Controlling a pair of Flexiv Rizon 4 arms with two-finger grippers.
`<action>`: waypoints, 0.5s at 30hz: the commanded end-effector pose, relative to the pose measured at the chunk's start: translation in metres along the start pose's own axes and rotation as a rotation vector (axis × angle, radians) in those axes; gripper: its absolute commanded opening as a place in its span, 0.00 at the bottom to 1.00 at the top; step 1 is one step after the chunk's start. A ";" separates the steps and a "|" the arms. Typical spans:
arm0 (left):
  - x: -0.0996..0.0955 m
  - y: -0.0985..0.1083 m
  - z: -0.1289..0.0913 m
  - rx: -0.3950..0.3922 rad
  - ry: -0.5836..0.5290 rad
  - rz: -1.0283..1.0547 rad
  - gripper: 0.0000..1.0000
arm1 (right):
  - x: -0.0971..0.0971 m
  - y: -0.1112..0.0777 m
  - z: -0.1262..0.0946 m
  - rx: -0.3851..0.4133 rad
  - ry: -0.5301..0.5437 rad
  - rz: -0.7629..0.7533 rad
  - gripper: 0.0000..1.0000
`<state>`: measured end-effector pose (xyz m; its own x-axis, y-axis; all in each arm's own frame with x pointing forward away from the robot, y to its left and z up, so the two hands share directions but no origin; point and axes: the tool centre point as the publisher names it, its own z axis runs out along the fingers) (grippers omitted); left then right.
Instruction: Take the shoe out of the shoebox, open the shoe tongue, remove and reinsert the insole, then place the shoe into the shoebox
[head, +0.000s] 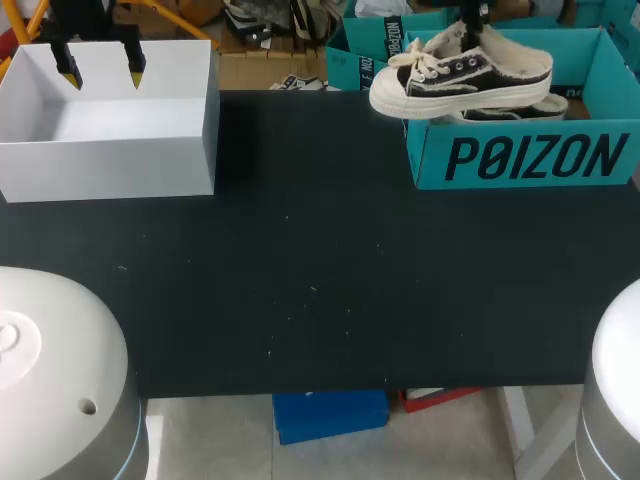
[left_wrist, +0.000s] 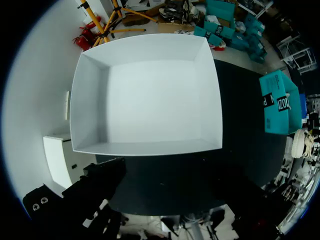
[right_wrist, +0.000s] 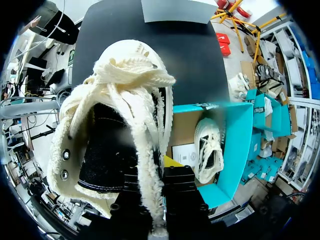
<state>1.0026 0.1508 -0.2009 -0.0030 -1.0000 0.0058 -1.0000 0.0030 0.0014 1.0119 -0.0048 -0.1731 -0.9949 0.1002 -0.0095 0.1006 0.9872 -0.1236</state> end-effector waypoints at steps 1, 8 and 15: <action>0.001 0.001 -0.001 -0.001 -0.003 -0.002 1.00 | 0.058 0.028 0.007 -0.009 -0.089 -0.021 0.00; 0.001 0.001 -0.001 -0.001 -0.003 -0.002 1.00 | 0.106 0.082 0.022 -0.017 -0.070 -0.065 0.00; 0.001 0.001 -0.001 -0.001 -0.003 -0.002 1.00 | 0.118 0.138 0.037 -0.031 -0.064 -0.068 0.00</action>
<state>1.0026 0.1508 -0.2009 -0.0030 -1.0000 0.0058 -1.0000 0.0030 0.0014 0.9072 0.1155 -0.2151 -0.9978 0.0225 -0.0619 0.0275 0.9964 -0.0798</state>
